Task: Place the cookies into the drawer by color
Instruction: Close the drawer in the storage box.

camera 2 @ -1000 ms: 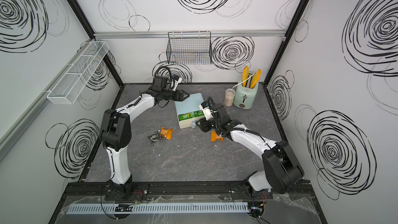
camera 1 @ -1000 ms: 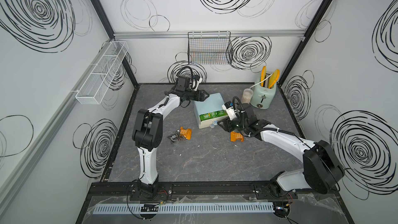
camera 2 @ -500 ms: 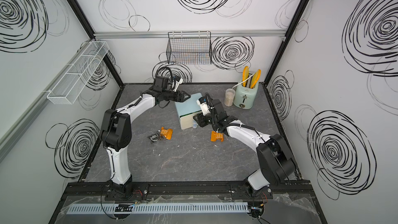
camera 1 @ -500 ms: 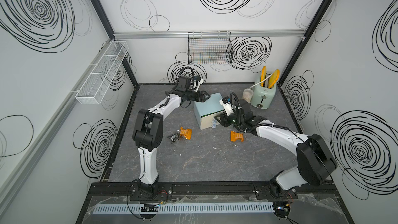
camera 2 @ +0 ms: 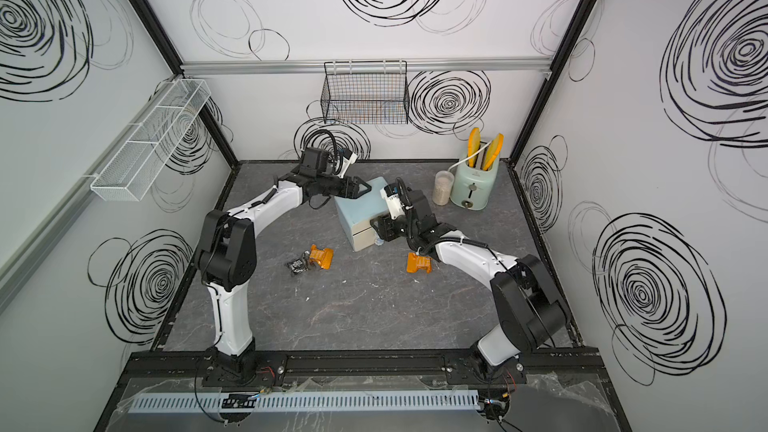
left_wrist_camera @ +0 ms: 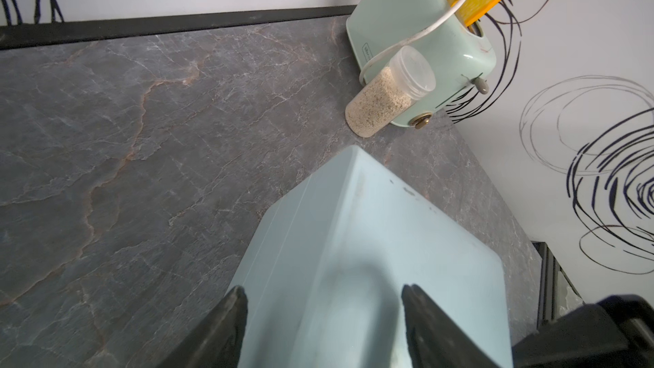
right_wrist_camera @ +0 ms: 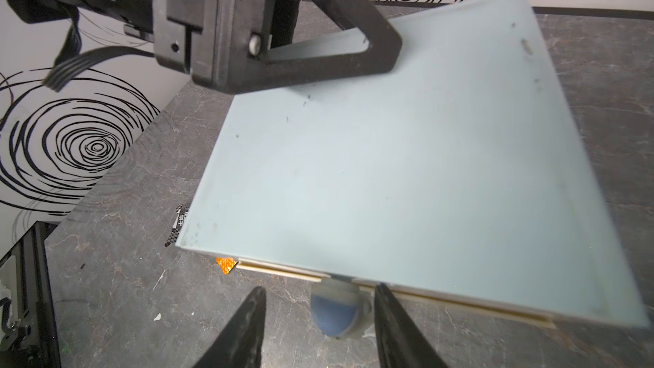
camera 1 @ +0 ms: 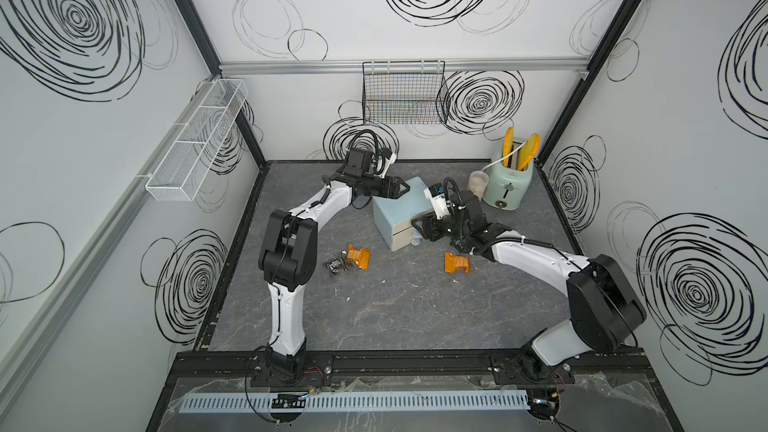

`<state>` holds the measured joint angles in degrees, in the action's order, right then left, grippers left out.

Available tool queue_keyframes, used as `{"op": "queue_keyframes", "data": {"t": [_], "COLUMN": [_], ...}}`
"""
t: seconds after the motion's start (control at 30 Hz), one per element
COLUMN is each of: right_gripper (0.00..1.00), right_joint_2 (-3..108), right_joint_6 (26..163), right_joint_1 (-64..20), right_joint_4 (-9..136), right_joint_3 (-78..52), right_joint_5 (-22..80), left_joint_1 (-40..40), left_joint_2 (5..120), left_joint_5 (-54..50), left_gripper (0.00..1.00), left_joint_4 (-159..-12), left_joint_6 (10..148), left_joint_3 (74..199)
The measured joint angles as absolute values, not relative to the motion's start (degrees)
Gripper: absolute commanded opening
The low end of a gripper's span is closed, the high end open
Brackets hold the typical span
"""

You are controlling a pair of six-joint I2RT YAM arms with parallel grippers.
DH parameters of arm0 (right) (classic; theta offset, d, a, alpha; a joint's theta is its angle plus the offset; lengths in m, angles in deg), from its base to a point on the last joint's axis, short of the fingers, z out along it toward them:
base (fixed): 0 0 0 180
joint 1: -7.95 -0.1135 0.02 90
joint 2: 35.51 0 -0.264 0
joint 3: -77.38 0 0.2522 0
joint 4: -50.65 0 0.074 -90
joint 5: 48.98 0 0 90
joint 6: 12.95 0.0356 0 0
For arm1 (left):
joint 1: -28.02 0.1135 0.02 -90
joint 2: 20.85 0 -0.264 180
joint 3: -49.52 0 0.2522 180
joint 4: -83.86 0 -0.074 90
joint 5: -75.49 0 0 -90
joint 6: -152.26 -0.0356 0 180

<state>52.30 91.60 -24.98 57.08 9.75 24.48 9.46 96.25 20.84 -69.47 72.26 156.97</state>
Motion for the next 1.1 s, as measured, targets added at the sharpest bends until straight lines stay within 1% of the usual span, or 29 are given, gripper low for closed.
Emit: {"op": "queue_keyframes", "data": {"t": [0.1, 0.23, 0.37, 0.5, 0.63, 0.8, 0.93, 1.1], "right_gripper": [0.58, 0.59, 0.64, 0.65, 0.68, 0.68, 0.67, 0.65], "right_joint_2": [50.68, 44.80, 37.94, 35.06, 35.12, 35.84, 37.66, 41.96], "right_joint_6": [91.44, 91.16, 91.22, 92.12, 92.21, 92.23, 92.25, 92.23], "right_joint_1": [-24.98, -24.91, -24.13, -21.51, -19.76, -20.13, -21.66, -25.81], "right_joint_4": [55.92, 54.83, 52.60, 50.61, 49.54, 45.69, 41.74, 35.75], "right_joint_3": [11.04, 14.41, 18.75, 22.60, 26.38, 32.04, 35.10, 35.78], "right_joint_5": [24.90, 26.82, 29.29, 29.88, 28.98, 27.30, 27.50, 30.34], "left_joint_1": [9.39, 9.63, 10.37, 11.58, 12.71, 14.02, 15.66, 19.01], "left_joint_2": [95.90, 93.75, 87.70, 79.92, 72.79, 65.32, 60.36, 55.29], "left_joint_5": [19.09, 16.03, 11.71, 8.12, 5.78, 4.27, 4.30, 5.13], "left_gripper": [0.85, 0.90, 0.90, 0.90, 0.89, 0.89, 0.89, 0.89], "left_joint_4": [-68.77, -68.75, -68.77, -69.21, -69.03, -68.22, -65.58, -64.14], "left_joint_6": [72.83, 73.40, 74.42, 75.34, 76.26, 76.87, 76.85, 76.04], "left_joint_3": [156.97, 156.65, 154.18, 149.85, 143.79, 135.95, 132.32, 129.26]}}
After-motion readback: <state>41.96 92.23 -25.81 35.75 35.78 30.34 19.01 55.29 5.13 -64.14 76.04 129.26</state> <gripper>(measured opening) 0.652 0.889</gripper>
